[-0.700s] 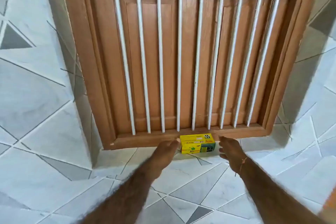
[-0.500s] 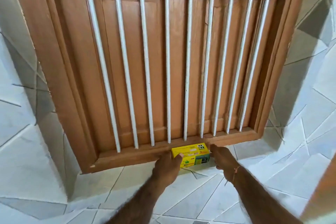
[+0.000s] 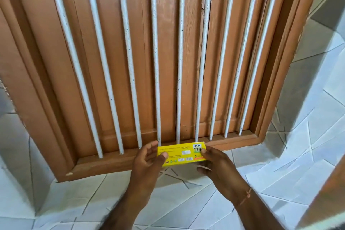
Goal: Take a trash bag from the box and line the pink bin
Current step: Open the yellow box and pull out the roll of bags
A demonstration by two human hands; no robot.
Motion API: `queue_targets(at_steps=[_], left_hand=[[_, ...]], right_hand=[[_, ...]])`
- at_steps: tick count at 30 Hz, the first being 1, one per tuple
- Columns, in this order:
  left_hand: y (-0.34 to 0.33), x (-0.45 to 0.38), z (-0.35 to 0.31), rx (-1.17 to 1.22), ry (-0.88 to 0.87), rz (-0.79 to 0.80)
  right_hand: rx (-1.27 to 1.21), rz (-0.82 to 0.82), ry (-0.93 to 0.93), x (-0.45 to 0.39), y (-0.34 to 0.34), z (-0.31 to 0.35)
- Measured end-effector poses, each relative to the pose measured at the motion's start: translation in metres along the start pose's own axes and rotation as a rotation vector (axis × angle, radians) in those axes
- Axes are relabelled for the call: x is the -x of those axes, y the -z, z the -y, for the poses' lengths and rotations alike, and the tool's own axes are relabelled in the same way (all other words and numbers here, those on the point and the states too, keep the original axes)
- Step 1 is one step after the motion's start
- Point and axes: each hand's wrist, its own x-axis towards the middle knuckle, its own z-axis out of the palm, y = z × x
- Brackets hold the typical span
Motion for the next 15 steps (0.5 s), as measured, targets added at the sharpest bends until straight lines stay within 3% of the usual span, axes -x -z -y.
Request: queue_targets(at_steps=[4, 8, 11, 13, 15], left_hand=[[-0.003, -0.003, -0.006, 0.028, 0.002, -0.017], [0.003, -0.006, -0.018, 0.075, 0.014, -0.039], [0.002, -0.004, -0.029, -0.003, -0.056, -0.005], [-0.001, -0.004, -0.034, -0.076, -0.124, 0.011], [-0.006, -0.002, -0.042, -0.159, -0.181, 0.026]], right_hand=[[-0.025, -0.012, 0.038, -0.01, -0.001, 0.009], [-0.336, -0.052, -0.092, -0.019, 0.006, 0.013], [0.024, -0.155, -0.019, -0.025, 0.006, 0.003], [0.304, -0.385, 0.106, -0.028, 0.003, -0.004], [0.392, -0.515, 0.171, -0.028, -0.001, -0.002]])
